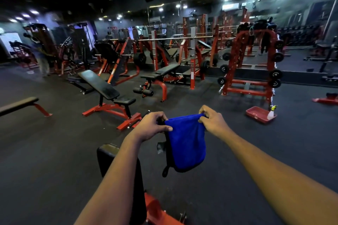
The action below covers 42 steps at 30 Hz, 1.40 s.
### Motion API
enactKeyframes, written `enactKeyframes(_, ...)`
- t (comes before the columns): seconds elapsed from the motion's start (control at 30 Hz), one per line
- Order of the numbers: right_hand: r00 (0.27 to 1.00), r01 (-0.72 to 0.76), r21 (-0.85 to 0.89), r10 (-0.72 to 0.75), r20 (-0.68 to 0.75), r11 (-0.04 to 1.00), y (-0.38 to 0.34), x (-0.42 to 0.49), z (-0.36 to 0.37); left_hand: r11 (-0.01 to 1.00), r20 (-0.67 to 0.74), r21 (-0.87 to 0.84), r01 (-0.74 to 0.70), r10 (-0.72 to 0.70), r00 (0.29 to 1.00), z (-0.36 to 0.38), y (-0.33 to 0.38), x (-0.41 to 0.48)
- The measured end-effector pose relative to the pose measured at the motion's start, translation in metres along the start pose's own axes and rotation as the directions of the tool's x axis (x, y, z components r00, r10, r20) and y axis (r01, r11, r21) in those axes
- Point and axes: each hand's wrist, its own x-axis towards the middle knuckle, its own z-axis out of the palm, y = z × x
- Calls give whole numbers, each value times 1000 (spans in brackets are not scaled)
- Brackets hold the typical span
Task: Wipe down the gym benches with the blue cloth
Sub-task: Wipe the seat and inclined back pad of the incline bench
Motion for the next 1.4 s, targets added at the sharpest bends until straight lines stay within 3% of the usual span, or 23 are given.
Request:
enactKeyframes(0.47,997,56,19,-57,50,998,-2,295,50,999,-248,26,43,-35,968,-54,-118,251)
enactKeyframes(0.7,974,146,82,-158,160,986,22,473,89,996,-352,37,80,-62,934,-73,-188,378)
enactKeyframes(0.8,962,150,125,-174,210,981,26,552,111,984,-388,65,163,-126,913,-87,-214,433)
enactKeyframes(1.07,895,193,189,-251,367,963,9,716,206,910,-511,92,404,-305,804,-144,-293,519)
enactKeyframes(1.23,829,251,233,-333,449,939,-25,793,306,846,-573,-16,532,-444,689,-200,-371,540)
enactKeyframes(1.4,772,268,286,-383,507,920,-72,880,425,812,-641,-87,577,-490,591,-280,-474,573)
